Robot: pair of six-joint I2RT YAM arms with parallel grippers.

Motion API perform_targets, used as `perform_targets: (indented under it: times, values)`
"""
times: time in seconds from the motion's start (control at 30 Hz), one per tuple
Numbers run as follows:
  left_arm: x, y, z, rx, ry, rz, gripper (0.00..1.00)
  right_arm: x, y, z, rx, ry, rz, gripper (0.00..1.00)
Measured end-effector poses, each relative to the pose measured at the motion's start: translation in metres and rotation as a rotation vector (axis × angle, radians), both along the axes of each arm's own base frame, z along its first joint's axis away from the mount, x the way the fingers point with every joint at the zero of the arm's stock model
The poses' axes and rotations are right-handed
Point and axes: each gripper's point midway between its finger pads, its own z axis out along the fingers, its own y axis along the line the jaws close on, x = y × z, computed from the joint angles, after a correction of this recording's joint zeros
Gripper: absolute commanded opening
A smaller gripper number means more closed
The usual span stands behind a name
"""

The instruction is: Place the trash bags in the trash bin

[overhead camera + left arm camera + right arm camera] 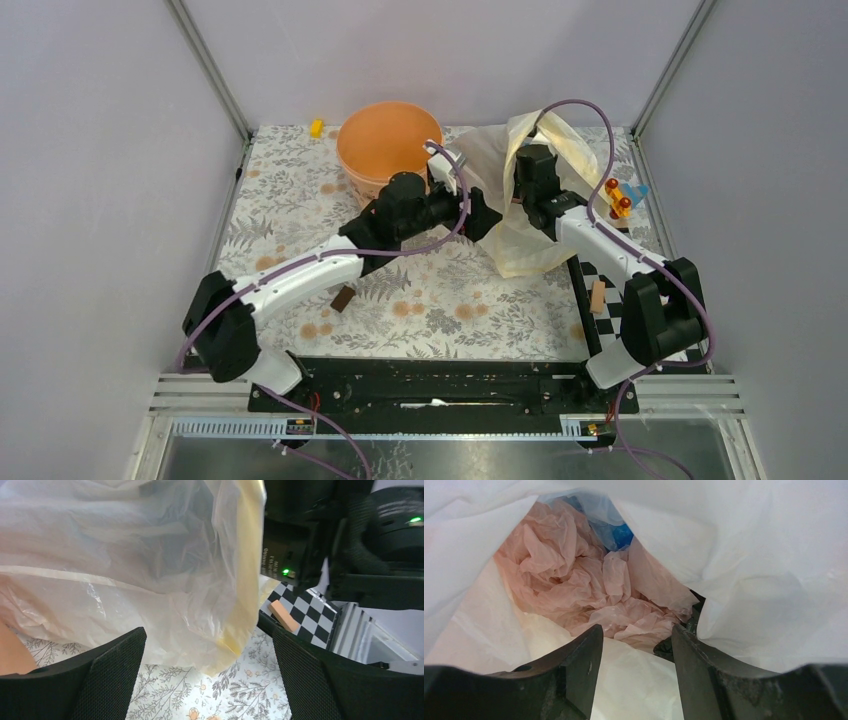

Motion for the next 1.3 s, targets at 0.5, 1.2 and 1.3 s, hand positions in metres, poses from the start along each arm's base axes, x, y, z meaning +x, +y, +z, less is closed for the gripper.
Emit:
perform_targets:
  times: [0.5, 1.2, 1.3]
  values:
    - [0.022, -0.044, -0.002, -0.029, -0.042, -0.065, 0.56, 0.002, 0.007, 0.005, 0.004, -0.004, 0.042, 0.55]
    - [0.074, -0.011, -0.005, 0.095, -0.007, 0.209, 0.00, 0.039, -0.025, -0.017, -0.220, 0.033, -0.115, 0.63]
    - [0.079, -0.003, 0.000, 0.083, -0.003, 0.229, 0.00, 0.044, -0.030, -0.028, -0.238, 0.053, -0.126, 0.57]
